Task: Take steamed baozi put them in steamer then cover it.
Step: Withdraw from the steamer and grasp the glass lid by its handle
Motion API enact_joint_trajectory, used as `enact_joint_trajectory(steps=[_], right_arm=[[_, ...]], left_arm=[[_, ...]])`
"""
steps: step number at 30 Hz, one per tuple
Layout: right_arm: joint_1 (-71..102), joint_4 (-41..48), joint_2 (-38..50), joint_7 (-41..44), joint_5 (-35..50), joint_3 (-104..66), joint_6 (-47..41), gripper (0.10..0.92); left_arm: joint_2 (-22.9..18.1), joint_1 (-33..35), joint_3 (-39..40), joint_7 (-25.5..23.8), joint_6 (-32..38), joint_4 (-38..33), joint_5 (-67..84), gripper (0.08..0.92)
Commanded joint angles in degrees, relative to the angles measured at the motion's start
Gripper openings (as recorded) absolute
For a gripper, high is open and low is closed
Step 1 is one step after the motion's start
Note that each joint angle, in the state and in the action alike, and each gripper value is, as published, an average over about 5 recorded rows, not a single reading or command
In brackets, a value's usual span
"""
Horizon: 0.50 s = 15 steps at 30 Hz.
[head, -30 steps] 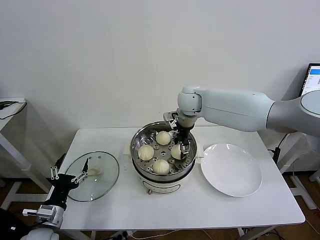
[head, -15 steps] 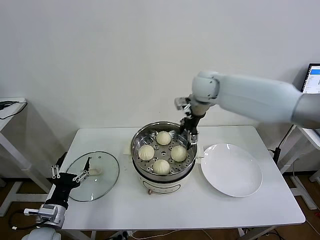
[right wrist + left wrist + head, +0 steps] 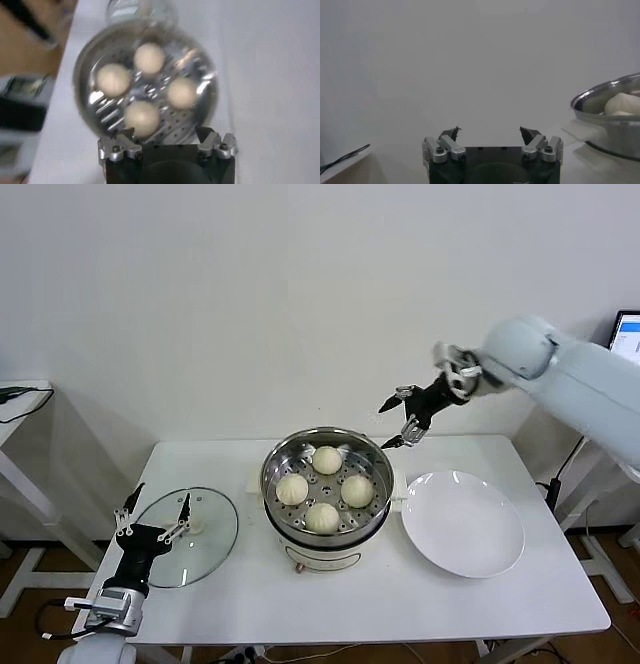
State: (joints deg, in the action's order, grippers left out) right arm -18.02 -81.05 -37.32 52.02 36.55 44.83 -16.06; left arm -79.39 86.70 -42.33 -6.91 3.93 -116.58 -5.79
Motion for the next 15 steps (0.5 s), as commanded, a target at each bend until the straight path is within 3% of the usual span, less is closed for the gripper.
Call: enact_joint_trajectory(steps=[1,8,15], right_arm=[[54.6,-12.7,10.5,-37.6,9.3,-55.1,14.3,0.823],[83.8,-20.7,-4.2,-48.9,4.4,-79.9,22.6,0.823],[100.8,-28.6,-22.6,-53.8,-4.4,-84.1,33.3,0.823]], left_arm=[[-0.1,-0.1,1.9,2.6,1.4,0.3,-2.7,0.823],[0.1,-0.2,2.1,2.4,3.0,1.7,-3.4,0.823],[-0.2,-0.1,2.5,2.5,3.8,3.6,-3.9,0.823]])
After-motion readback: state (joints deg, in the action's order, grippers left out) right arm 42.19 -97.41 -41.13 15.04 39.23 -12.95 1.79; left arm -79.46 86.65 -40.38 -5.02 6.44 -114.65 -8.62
